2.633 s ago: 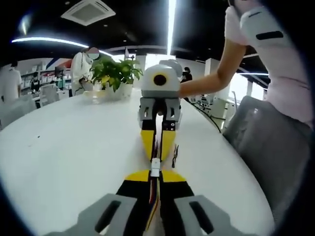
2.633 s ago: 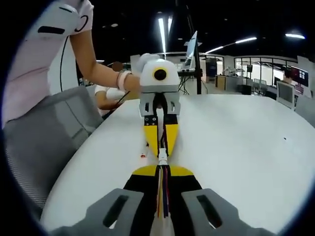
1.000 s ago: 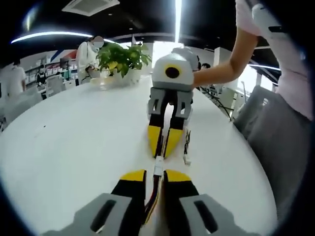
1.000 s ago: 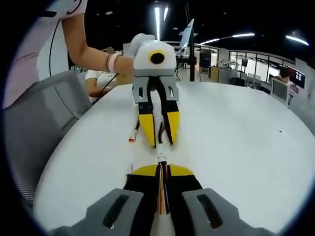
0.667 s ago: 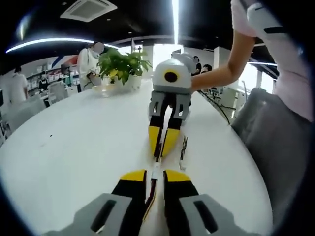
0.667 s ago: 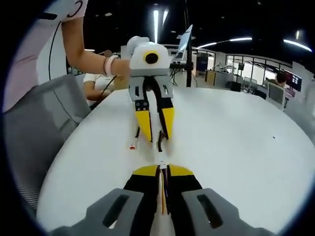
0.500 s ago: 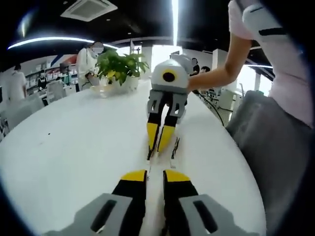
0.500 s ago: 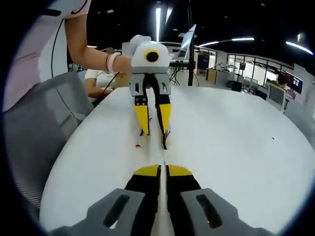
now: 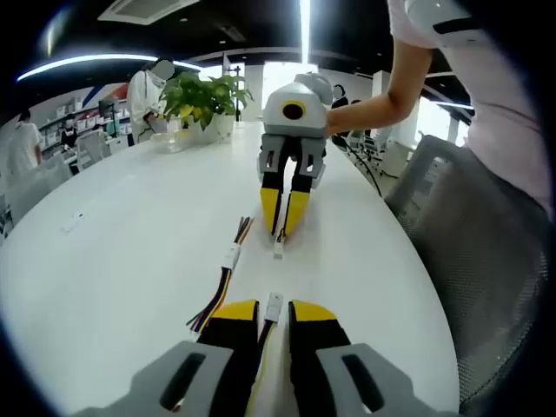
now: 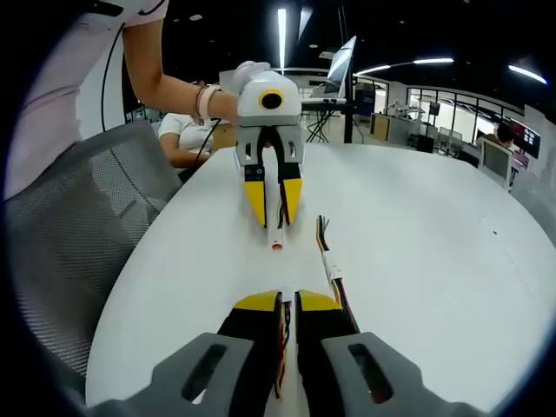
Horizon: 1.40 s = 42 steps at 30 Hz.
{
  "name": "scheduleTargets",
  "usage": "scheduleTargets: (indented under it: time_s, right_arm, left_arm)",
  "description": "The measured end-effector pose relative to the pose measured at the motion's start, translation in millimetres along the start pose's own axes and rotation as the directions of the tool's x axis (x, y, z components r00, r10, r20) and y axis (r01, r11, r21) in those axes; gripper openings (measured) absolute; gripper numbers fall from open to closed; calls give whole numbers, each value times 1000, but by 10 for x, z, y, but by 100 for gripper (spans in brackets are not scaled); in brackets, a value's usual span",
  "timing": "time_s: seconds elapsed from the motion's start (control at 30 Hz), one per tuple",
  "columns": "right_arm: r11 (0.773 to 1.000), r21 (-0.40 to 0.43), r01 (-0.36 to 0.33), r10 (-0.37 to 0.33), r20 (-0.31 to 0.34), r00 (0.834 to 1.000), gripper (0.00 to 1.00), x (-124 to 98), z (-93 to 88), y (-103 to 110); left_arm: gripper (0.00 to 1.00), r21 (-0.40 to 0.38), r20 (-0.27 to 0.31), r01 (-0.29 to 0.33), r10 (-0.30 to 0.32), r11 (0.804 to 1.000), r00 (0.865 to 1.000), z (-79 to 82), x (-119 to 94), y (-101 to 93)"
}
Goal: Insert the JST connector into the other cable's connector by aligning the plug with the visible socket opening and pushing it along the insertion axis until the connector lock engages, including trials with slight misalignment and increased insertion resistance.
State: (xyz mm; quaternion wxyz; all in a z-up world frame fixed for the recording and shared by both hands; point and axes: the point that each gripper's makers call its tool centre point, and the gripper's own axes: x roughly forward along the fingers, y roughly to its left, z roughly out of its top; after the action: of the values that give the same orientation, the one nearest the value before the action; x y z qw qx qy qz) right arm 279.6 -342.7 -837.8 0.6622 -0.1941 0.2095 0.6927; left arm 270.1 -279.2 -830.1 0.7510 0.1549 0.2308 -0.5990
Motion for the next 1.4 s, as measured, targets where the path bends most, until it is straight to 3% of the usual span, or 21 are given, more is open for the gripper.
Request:
scheduleTargets:
  time_s: [0.23, 0.87, 1.13, 1.4]
  right_arm:
    - [1000, -16, -5, 4, -13, 1000, 4, 37, -41, 0]
    - [999, -51, 10, -13, -59, 998, 6, 63, -136, 19]
    - [998, -55, 30, -34, -55, 998, 2, 76, -125, -16]
    - [999, -29, 26, -27, -42, 999, 7, 92, -113, -9]
  left_arm:
    - [7, 4, -27, -4, 4, 1000, 1000, -60, 31, -28]
    - [6, -6, -13, -41, 41, 999, 999, -94, 64, 1]
    - [4, 6, -5, -51, 51, 999, 999, -92, 55, 17]
    - [3, -10, 10, -49, 49, 999, 999, -106, 71, 51]
